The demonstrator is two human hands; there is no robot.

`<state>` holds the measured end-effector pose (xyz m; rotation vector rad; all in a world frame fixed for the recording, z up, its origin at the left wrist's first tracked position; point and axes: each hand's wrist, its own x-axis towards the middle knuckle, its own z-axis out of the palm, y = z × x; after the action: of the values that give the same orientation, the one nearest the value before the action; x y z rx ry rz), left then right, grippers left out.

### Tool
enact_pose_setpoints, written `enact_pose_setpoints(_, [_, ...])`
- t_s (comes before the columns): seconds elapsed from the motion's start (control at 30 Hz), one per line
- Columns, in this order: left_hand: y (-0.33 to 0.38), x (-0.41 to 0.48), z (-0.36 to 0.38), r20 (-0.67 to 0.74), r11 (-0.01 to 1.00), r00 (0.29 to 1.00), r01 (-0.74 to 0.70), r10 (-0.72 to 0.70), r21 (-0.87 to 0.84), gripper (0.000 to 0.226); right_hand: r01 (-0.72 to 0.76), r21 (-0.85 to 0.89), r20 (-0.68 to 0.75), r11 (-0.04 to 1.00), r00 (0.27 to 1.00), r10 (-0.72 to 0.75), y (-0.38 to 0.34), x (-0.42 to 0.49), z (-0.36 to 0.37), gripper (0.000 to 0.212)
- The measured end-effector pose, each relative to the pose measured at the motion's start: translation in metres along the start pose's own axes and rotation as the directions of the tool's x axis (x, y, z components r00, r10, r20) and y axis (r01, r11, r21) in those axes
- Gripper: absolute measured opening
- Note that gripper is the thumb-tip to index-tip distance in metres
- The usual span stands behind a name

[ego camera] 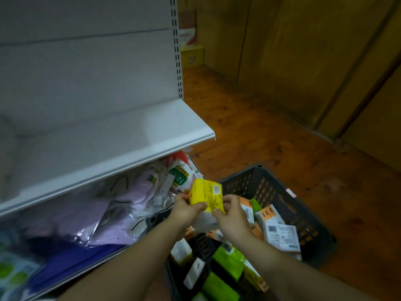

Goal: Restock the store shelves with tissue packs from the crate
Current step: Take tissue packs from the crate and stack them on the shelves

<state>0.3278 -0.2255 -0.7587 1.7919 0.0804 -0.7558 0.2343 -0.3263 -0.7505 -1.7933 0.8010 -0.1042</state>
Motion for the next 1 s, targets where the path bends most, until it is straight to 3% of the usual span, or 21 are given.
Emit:
enact_pose_setpoints(0.1, [0.053,-0.037,-0.018,0.082,1.0,0.996,-0.017,0.017,-0.004,0.044,-0.014,0.067,0.056,0.998,0.998,0.01,-0.063,-0.021,-0.027,0.049])
enact_pose_setpoints(0.23, [0.132,-0.089,-0.046,0.107,0.993,0.987,-0.116,0.116,0.0,0.055,0.054,0.103,0.079,0.993,0.995,-0.062,-0.145,-0.047,-0.061,0.057])
enact_pose_setpoints(0.37, [0.216,-0.152,-0.08,0.27,0.965,0.939,-0.246,0.214,0.09,0.073,0.063,0.164,0.063,0.984,0.995,-0.074,-0.231,-0.072,-0.11,0.091])
enact_pose_setpoints(0.5, [0.283,-0.208,-0.109,0.323,0.88,0.902,-0.382,0.288,0.282,0.087,0.105,0.043,0.229,0.994,0.967,-0.112,-0.308,-0.103,-0.148,0.079])
enact_pose_setpoints(0.6, [0.314,-0.24,-0.127,0.236,0.929,0.922,-0.343,0.306,0.136,0.075,0.174,0.024,0.19,0.984,0.966,-0.175,-0.351,-0.128,-0.16,0.069])
enact_pose_setpoints(0.7, [0.346,-0.277,-0.151,0.223,0.987,0.963,-0.129,0.149,-0.1,0.043,0.258,0.026,0.127,0.966,0.957,-0.259,-0.399,-0.163,-0.162,0.064])
enact_pose_setpoints(0.77, [0.364,-0.303,-0.167,0.259,0.989,0.959,-0.084,0.114,-0.122,0.033,0.33,-0.093,0.11,0.939,0.941,-0.32,-0.423,-0.186,-0.16,0.061])
enact_pose_setpoints(0.9, [0.39,-0.346,-0.198,0.144,0.966,0.959,-0.229,0.245,-0.12,0.023,0.436,-0.326,0.064,0.839,0.895,-0.441,-0.466,-0.223,-0.154,0.06])
enact_pose_setpoints(1.0, [0.397,-0.374,-0.217,0.008,0.924,0.934,-0.353,0.358,-0.145,0.019,0.464,-0.291,0.133,0.837,0.886,-0.445,-0.493,-0.247,-0.149,0.07])
